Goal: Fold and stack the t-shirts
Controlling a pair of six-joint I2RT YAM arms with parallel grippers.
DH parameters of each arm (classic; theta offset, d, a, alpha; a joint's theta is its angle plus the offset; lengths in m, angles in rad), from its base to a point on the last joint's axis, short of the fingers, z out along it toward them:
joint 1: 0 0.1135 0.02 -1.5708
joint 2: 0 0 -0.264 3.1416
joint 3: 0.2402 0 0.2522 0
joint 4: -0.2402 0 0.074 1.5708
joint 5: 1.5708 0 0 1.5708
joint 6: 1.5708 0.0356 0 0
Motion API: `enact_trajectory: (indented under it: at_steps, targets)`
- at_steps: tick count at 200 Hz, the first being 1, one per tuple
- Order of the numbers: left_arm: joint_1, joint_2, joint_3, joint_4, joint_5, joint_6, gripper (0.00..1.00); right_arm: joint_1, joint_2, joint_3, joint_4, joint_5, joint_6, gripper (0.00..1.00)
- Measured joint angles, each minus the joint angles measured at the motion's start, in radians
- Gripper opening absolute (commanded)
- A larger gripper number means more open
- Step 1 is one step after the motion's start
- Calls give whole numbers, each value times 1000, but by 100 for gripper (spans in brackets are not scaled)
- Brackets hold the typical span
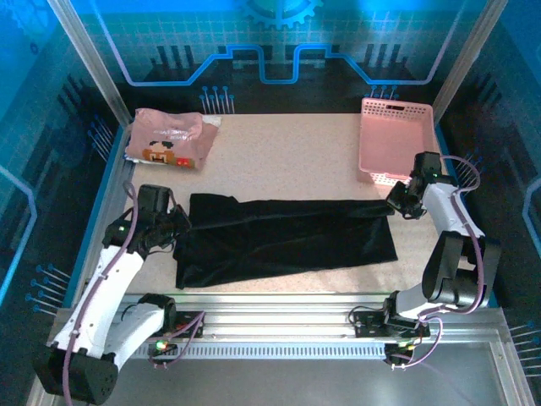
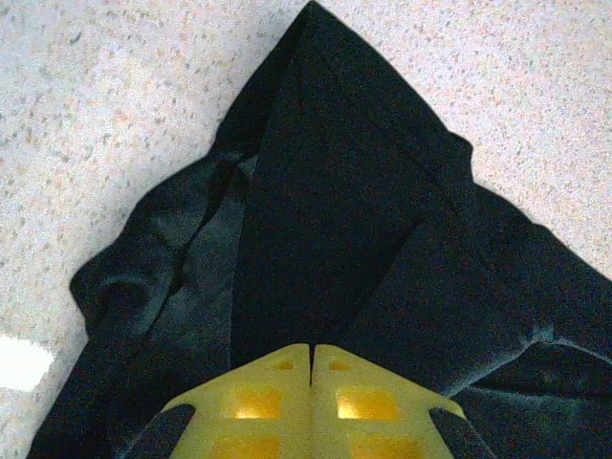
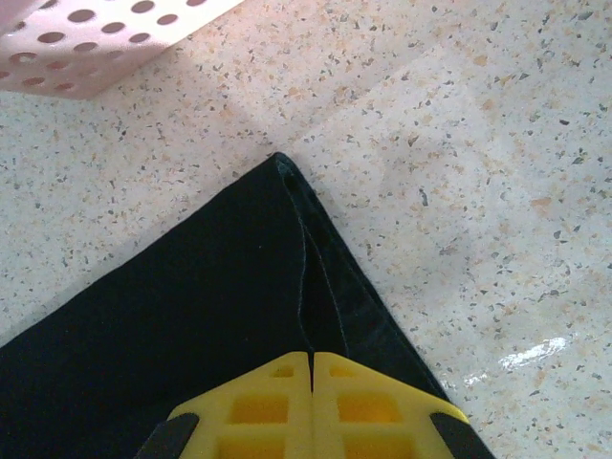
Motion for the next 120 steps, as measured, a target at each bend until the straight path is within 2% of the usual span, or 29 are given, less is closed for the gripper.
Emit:
enact_trajectory:
  at_steps: [61,120]
  targets:
    - [-82,-56,-60,-126,1,-110,0,0,50,0,3,2,-1,0]
    - [-145,-57,-136,-160,3,-188,0,-7,63,-6,3,9,-4,0]
